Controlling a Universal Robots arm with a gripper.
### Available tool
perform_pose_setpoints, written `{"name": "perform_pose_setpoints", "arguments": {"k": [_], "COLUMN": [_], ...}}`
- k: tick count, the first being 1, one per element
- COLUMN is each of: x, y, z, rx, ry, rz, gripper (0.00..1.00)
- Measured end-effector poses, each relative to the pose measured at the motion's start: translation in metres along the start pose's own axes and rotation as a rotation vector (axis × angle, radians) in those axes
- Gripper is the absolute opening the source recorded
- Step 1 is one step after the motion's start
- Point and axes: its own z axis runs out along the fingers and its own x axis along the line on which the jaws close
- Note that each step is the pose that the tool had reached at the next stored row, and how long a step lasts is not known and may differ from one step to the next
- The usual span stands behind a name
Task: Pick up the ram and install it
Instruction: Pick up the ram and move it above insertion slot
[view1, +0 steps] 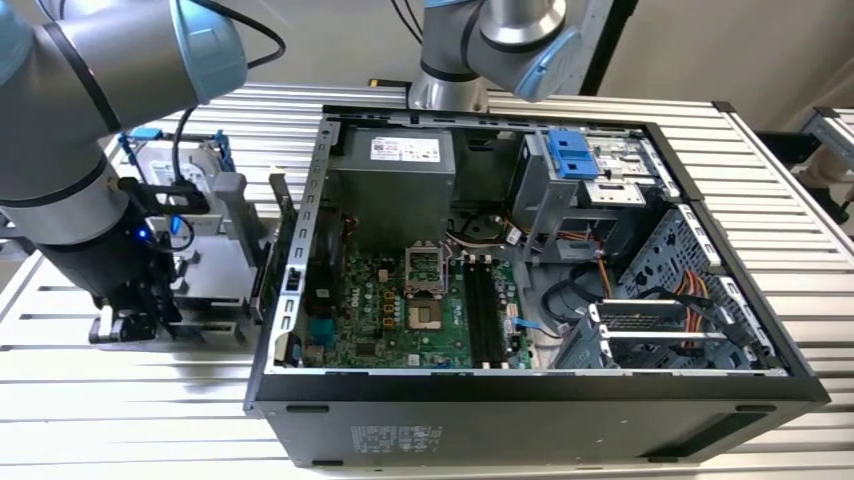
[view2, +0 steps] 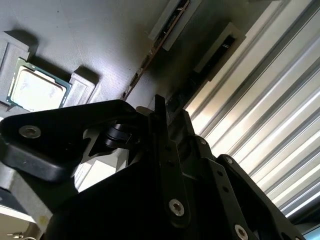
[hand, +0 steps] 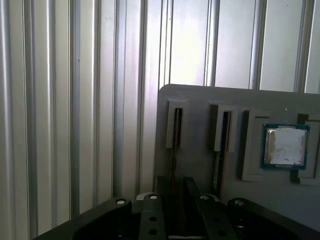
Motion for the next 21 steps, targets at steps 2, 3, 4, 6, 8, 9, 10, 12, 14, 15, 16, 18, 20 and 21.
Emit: {"name": "perform_pose_setpoints", "arguments": {"k": [2, 3, 4, 6, 8, 9, 10, 12, 14, 15, 16, 18, 20, 21], "x": [-0.0001, -0.0002, -0.0003, -0.0005, -0.0006, -0.0007, -0.0007, -0.0009, -0.0010, -0.0011, -0.0011, -0.0012, -0.0014, -0.0014], "y": [0.0000, 0.0000, 0.0000, 0.0000, 0.0000, 0.0000, 0.0000, 0.0000, 0.0000, 0.0000, 0.0000, 0.0000, 0.0000, 0.0000], "z": [0.0000, 0.0000, 0.0000, 0.0000, -0.0001, -0.0001, -0.0001, -0.0001, 0.0000, -0.0001, -0.0001, -0.0001, -0.0001, -0.0001], "rx": [-0.0001, -0.0001, -0.0001, 0.0000, -0.0001, -0.0002, -0.0001, -0.0001, 0.0000, -0.0001, -0.0001, -0.0001, 0.0000, -0.0001], "ry": [0.0001, 0.0001, 0.0000, 0.0000, 0.0001, 0.0001, 0.0001, 0.0000, -0.0001, 0.0000, 0.0000, 0.0001, 0.0000, 0.0001], "rz": [0.000, 0.000, 0.000, 0.000, 0.000, 0.000, 0.000, 0.000, 0.000, 0.000, 0.000, 0.000, 0.000, 0.000], "gripper": [1.00, 1.00, 1.00, 0.00, 0.00, 0.00, 0.00, 0.00, 0.00, 0.00, 0.00, 0.00, 0.00, 0.00]}}
